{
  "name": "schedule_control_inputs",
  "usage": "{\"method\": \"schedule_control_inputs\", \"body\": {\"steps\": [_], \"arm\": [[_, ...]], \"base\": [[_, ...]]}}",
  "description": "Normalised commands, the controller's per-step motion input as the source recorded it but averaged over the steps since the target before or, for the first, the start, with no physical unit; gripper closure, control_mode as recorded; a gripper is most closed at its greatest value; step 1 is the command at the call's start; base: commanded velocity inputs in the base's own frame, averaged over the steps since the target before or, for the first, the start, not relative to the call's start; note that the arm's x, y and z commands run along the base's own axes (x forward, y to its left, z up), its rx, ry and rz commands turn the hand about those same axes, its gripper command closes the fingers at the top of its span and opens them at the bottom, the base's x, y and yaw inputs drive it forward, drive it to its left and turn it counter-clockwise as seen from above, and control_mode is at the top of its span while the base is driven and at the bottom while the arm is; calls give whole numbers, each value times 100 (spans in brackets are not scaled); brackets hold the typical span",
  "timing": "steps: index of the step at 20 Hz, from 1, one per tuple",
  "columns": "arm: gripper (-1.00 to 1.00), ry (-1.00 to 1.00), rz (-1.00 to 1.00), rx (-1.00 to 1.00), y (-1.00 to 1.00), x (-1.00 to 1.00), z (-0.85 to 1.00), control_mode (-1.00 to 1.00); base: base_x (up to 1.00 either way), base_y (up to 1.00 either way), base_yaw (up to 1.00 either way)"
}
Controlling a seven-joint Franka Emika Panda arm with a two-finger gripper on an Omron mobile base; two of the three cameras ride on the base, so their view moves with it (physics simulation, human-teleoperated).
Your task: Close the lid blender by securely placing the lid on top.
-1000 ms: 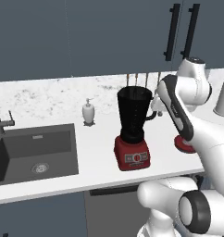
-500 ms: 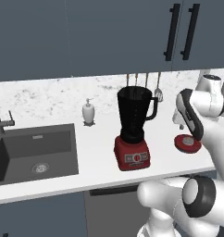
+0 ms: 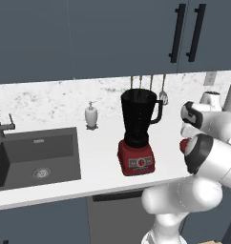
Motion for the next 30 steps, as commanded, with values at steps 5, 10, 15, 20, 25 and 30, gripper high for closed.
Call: {"method": "schedule_control_inputs", "body": {"steps": [5, 10, 15, 20, 25, 30], "arm": [[-100, -2, 0, 0, -19, 28, -28, -100], [-100, 0, 0, 0, -16, 30, -39, -100], [-100, 0, 2, 0, -6, 28, -31, -100], [-100, 0, 1, 1, -7, 44, -17, -100], [-100, 0, 1, 1, -4, 21, -23, -100], [-100, 0, 1, 0, 0, 1, -30, -100]], "base": [[0, 0, 0], [0, 0, 0], [0, 0, 0], [0, 0, 0], [0, 0, 0], [0, 0, 0]]}}
